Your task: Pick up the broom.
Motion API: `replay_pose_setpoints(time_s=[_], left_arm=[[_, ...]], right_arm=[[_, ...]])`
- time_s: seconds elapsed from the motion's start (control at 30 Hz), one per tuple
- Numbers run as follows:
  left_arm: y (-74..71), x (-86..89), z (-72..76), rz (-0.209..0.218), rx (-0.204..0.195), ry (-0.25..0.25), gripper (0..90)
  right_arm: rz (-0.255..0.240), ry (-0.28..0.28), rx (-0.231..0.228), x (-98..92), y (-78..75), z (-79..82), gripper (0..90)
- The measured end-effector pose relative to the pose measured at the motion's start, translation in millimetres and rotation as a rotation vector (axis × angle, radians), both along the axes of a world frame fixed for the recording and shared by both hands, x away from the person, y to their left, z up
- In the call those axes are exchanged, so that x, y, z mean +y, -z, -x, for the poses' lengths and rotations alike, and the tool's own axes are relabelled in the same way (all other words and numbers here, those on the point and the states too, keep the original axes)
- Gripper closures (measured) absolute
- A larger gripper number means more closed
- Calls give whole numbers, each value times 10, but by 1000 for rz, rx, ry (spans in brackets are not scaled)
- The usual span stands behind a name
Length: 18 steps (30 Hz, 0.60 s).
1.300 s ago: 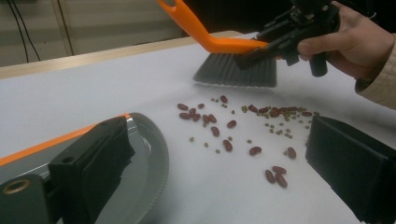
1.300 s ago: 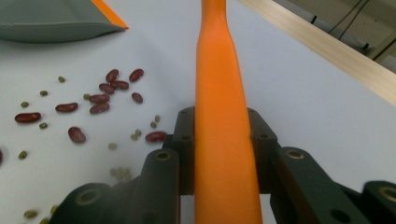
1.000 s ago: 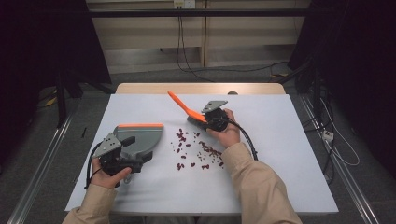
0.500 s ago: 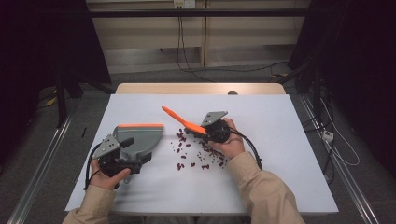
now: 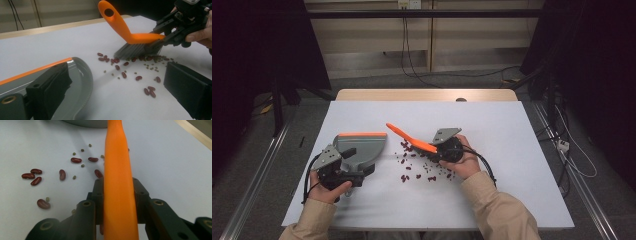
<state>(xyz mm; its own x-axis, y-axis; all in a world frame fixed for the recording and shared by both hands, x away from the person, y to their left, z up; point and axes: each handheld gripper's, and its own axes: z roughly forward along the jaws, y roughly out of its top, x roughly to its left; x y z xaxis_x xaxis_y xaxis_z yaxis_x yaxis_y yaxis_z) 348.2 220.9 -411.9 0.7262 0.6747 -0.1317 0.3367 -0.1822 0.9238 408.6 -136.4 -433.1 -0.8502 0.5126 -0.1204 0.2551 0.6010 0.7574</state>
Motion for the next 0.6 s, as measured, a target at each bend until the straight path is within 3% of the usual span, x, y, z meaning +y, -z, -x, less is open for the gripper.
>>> replay_pose_setpoints(time_s=[0.3, 0.43, 0.6], left_arm=[[5, -5, -5, 0, 2, -1, 65], [0, 0, -4, 4, 1, 4, 65], [20, 0, -3, -7, 7, 8, 65]], right_arm=[[-28, 41, -8, -68, -35, -19, 711], [-87, 90, -6, -134, -68, -78, 711], [-123, 118, -2, -159, -87, -125, 711]])
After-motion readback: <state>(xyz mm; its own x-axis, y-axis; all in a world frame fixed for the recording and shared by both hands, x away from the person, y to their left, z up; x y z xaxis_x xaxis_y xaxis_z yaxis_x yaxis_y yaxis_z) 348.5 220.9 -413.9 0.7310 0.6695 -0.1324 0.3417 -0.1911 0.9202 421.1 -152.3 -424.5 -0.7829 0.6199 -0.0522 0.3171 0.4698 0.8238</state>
